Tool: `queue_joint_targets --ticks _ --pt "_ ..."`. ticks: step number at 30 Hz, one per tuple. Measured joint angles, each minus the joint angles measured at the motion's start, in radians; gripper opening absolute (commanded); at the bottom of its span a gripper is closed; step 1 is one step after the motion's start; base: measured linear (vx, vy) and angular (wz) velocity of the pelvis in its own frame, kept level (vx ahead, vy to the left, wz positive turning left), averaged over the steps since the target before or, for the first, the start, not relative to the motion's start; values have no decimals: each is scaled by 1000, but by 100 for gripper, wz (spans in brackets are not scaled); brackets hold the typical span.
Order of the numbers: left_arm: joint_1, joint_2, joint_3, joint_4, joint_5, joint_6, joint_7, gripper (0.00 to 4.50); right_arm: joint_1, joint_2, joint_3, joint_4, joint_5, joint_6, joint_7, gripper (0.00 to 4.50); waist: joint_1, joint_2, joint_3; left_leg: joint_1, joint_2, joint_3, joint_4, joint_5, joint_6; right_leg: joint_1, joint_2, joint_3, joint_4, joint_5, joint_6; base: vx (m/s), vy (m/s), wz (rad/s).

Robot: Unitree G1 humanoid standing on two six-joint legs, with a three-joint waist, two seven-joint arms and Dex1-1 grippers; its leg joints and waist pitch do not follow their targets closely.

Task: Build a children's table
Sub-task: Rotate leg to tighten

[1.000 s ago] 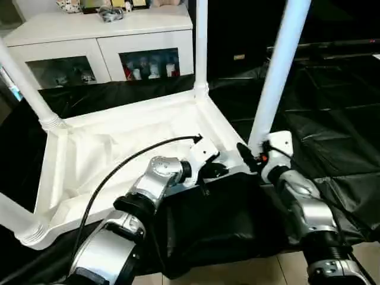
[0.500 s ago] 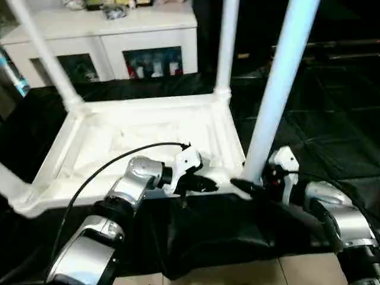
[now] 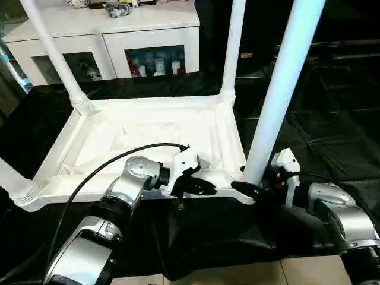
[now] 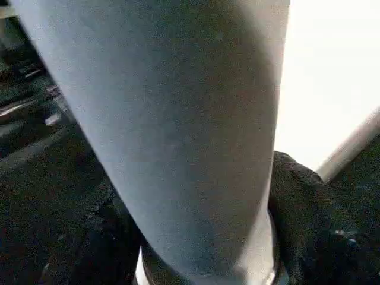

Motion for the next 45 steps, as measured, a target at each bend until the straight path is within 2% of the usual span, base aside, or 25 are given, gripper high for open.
queue_joint_targets --ticks 1,6,10,11,15,17,21,26,32,37,38,40,41,42,45 --pt "-11 -12 5 17 5 0 54 0 -22 31 -15 30 -15 -12 -80 256 -9 -1 0 0 0 0 1 0 0 0 0 0 0 -1 1 0 0 0" --pt "-44 -80 24 72 40 5 235 0 -81 156 -73 123 -48 -44 -356 254 -29 -1 0 0 -1 -1 1 0 0 -1 -1 0 -1 -1 2 0 0 0" --pt "-56 -111 24 82 44 24 302 0 -104 194 -96 144 -58 -44 -453 254 -35 0 0 0 -2 -2 1 0 0 1 -1 0 -2 -2 3 0 0 0" --pt "-59 -117 24 86 44 26 310 0 -106 203 -108 150 -58 -51 -458 310 -35 0 -1 -1 -3 -2 1 0 0 1 -1 0 -3 -1 3 0 0 0" --pt "-60 -121 24 88 44 26 314 0 -105 213 -118 152 -46 -59 -455 333 -35 2 -2 -1 -3 -2 1 0 0 2 -1 0 -4 -1 2 0 0 0" --pt "-60 -121 24 88 44 23 309 0 -102 210 -117 153 -51 -70 -443 358 -35 2 -2 -1 -3 -2 1 0 0 2 -1 0 -4 -1 2 0 0 0" --pt "-61 -124 20 88 46 15 292 0 -60 132 -85 106 -50 -70 -336 358 -25 2 -2 -2 -3 -2 0 0 0 3 -1 0 -4 -2 3 0 0 0" --pt "-63 -128 11 102 52 -13 293 0 27 4 -85 1 -11 -68 -155 358 -8 1 -1 -1 -2 -2 -1 0 0 2 -1 0 -4 -2 4 0 0 0" --pt "-68 -132 11 107 52 -21 302 0 144 -112 -108 -88 75 -20 28 358 -7 4 1 -3 -2 -2 0 0 0 1 -1 -1 -4 -2 4 0 0 0" --pt "-67 -136 6 110 52 -35 301 0 200 -199 -176 -195 147 33 92 358 -4 5 1 -3 -2 -1 0 0 0 2 -1 0 -5 -2 4 0 0 0" --pt "-67 -135 4 110 52 -38 299 28 211 -208 -182 -214 158 43 104 365 -4 5 1 -3 -2 -1 0 0 0 2 -1 -1 -5 -2 4 0 0 0" --pt "-61 -133 5 101 52 -37 293 28 233 -212 -181 -252 166 58 114 365 -3 6 1 -3 -2 -1 -1 0 0 1 -1 -1 -5 -2 4 0 0 0" --pt "-46 -133 15 81 36 -39 291 58 248 -205 -171 -274 166 62 116 368 -2 5 2 -3 -1 -1 -1 0 0 1 -1 -2 -5 -2 4 0 0 0" --pt "-23 -131 24 41 24 -30 287 58 249 -192 -156 -282 166 68 112 368 -1 3 3 -4 -1 -1 -2 0 0 0 0 -2 -5 -2 4 0 0 0" --pt "20 -131 30 -72 -11 2 276 77 247 -153 -109 -313 170 88 104 368 0 -10 10 -6 0 -1 -2 0 0 -4 0 -2 -4 -2 4 0 0 0"
